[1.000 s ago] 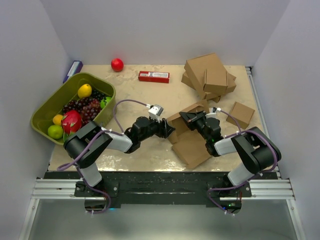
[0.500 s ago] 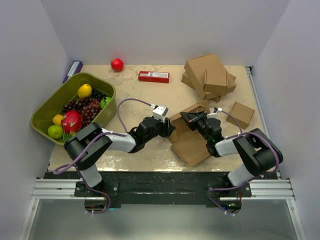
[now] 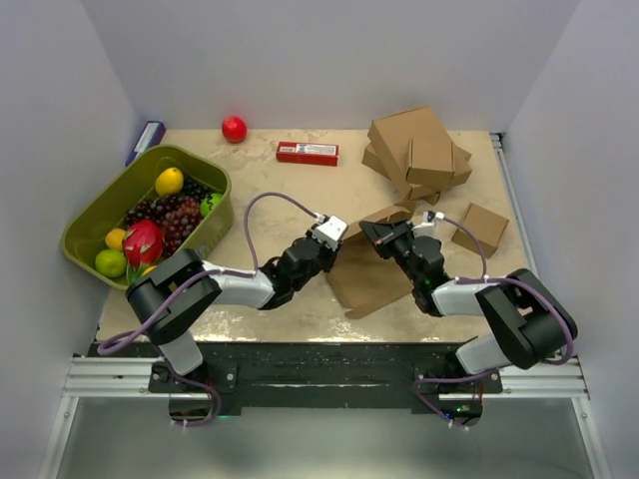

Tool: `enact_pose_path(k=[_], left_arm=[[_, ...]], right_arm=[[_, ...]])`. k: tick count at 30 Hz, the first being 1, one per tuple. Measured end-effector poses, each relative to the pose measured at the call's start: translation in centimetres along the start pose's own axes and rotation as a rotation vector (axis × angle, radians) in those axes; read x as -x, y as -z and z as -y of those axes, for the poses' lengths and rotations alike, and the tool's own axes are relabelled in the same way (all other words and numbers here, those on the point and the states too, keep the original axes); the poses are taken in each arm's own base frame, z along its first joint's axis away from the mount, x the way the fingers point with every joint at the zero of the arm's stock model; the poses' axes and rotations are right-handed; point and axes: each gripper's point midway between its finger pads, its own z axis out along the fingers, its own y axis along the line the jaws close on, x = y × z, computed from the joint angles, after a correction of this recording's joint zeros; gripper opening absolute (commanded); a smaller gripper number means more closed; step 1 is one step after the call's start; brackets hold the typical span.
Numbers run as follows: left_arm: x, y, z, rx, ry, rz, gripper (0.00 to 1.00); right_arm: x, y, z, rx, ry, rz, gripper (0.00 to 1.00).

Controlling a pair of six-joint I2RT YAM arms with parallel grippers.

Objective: Fold the paper box

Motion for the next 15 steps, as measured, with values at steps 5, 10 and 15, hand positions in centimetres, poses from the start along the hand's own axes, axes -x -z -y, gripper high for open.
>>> enact_pose_path(k=[5, 10, 15], left_arm=[[-0.3, 0.5, -1.0, 0.05, -0.15, 0.008, 0.41], [-0.5, 1.0, -0.8, 0.063, -0.218, 0.016, 0.44], [-1.2, 1.2, -1.0, 0.076, -0.224, 0.004, 0.61]], right_arm=[[-0.7, -0.1, -0.1, 0.042, 0.008, -0.005, 0.0], [-1.1, 0.5, 0.0, 0.068, 0.011, -0.011, 0.0], [-1.6, 0.8, 0.0, 0.077, 0.015, -0.026, 0.0]])
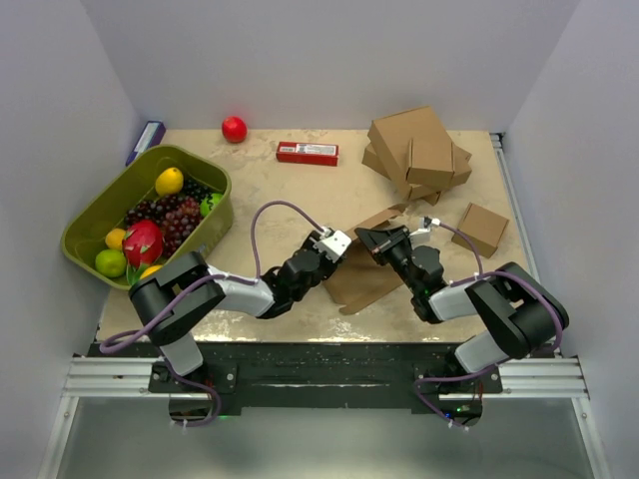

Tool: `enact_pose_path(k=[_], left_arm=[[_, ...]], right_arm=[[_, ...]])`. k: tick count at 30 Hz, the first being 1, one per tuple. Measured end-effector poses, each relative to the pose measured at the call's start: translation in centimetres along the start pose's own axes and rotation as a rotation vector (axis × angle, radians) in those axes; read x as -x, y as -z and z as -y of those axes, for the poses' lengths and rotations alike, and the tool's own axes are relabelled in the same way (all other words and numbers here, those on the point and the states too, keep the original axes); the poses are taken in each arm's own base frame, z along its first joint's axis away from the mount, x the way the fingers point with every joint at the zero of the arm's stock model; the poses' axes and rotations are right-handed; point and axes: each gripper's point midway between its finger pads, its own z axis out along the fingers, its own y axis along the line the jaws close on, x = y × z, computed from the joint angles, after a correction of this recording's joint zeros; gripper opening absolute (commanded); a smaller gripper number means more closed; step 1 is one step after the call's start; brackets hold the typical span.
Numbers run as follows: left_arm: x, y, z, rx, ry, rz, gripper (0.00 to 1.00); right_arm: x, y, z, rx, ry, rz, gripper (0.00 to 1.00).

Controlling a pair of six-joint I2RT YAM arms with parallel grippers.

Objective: Fold the paper box

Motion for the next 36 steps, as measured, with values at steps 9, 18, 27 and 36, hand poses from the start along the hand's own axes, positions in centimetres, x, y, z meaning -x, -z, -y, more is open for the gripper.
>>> enact_pose_path(k=[9, 18, 27, 36], left_arm=[[-1.0, 0.7, 0.2, -0.004, 0.07, -0.018, 0.86], [-0.6, 3.1, 0.3, -0.053, 0.152, 0.012, 0.88], [-2.9, 4.7, 0.4, -0.069, 0.197, -0.027, 0.69], [-2.7, 4.0, 0.4, -0.042, 0.246, -0.023, 0.55]], right_arm=[[-0.3, 0.2, 0.0, -0.012, 0.004, -0.012, 0.0], [-0.1, -0.3, 0.0, -0.035, 0.012, -0.008, 0.0], [-0.2, -0.6, -0.1, -0.045, 0.013, -0.011, 0.0], [-0.2, -0.7, -0.1, -0.051, 0.015, -0.004, 0.0]])
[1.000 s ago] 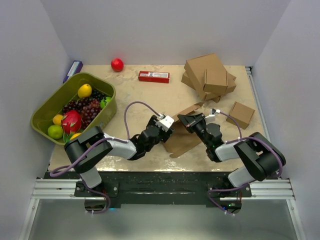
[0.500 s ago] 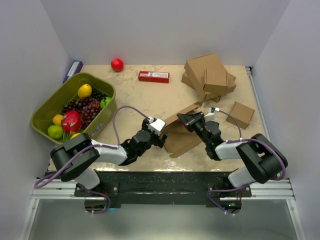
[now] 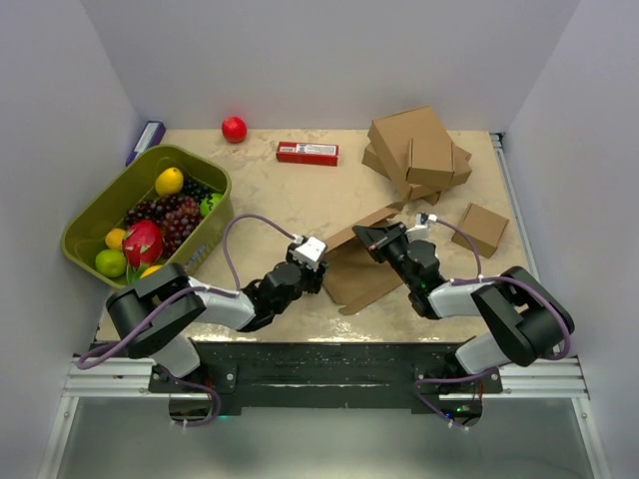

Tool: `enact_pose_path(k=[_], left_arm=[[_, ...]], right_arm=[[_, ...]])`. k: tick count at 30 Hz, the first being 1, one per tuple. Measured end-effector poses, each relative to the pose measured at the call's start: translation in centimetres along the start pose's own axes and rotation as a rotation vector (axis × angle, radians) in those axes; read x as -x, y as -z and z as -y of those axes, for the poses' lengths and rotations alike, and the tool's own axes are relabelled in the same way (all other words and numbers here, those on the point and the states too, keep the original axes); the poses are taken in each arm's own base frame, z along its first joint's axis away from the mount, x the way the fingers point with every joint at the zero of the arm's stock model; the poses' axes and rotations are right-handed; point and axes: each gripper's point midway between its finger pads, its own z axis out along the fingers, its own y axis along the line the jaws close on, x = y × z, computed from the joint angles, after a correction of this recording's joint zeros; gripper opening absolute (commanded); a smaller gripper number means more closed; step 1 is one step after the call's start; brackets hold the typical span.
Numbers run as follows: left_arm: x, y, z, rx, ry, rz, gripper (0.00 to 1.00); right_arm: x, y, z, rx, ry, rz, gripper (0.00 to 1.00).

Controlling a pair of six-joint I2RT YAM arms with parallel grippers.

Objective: Fold the paper box

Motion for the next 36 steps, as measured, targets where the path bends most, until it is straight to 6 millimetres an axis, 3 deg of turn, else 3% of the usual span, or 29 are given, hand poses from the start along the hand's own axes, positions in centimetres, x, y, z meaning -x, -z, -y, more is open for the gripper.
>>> enact_pose_path(k=[11, 36], left_arm=[[0.3, -1.3, -0.2, 0.028, 0.062, 0.019, 0.43], [0.5, -3.7, -1.2, 0.068, 0.128, 0.062, 0.35]], right_arm=[[0.0, -0.4, 0.3, 0.011, -0.004, 0.016, 0.0], [1.0, -0.9, 0.7, -0.001, -0.014, 0.086, 0.0]])
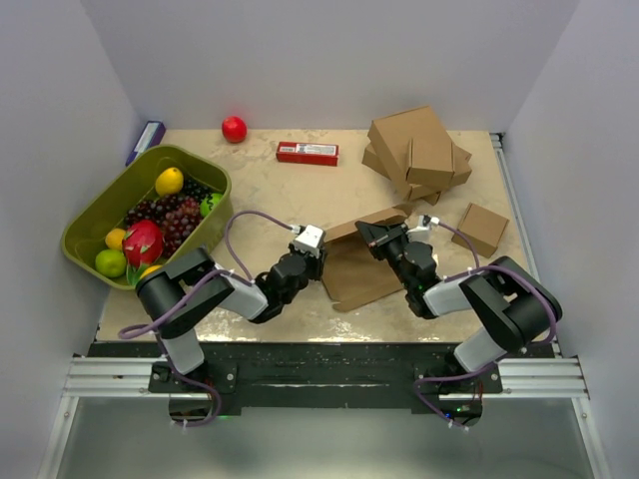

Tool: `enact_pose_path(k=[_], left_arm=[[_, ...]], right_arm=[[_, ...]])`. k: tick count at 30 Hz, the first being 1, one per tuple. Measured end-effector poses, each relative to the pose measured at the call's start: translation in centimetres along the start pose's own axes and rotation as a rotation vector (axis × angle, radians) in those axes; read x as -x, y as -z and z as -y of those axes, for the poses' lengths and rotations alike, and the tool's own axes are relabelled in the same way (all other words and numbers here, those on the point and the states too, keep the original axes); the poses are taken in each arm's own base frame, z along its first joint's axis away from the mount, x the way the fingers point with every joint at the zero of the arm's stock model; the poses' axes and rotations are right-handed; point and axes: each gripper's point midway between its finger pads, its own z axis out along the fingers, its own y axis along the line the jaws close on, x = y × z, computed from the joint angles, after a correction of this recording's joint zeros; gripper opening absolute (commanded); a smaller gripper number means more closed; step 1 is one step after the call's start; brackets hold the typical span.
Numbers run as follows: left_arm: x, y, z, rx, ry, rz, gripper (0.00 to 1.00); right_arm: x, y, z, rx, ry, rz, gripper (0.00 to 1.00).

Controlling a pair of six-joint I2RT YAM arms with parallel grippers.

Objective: Fold the paper box

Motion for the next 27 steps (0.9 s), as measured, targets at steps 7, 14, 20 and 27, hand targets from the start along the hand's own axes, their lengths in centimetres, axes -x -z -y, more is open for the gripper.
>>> enact_pose_path(k=[7, 14, 20, 27], left_arm=[[0.2, -0.6, -0.1, 0.026, 0.036, 0.008, 0.31], [0.4, -1.1, -0.2, 0.062, 0.089, 0.008, 0.22], [0.5, -1.4, -0.4, 0.084, 0.122, 0.013, 0.03], [0.6, -2.0, -0.8, 0.142, 0.151, -0.005, 0.0]], right_arm=[[0.2, -0.3, 0.1, 0.005, -0.014, 0.02, 0.0], [0.4, -0.3, 0.2, 0.001, -0.021, 0.035, 0.0], [0.4, -0.4, 0.2, -0.002, -0.03, 0.042, 0.0], [0.4, -0.4, 0.3, -0.006, -0.035, 0.05, 0.0]])
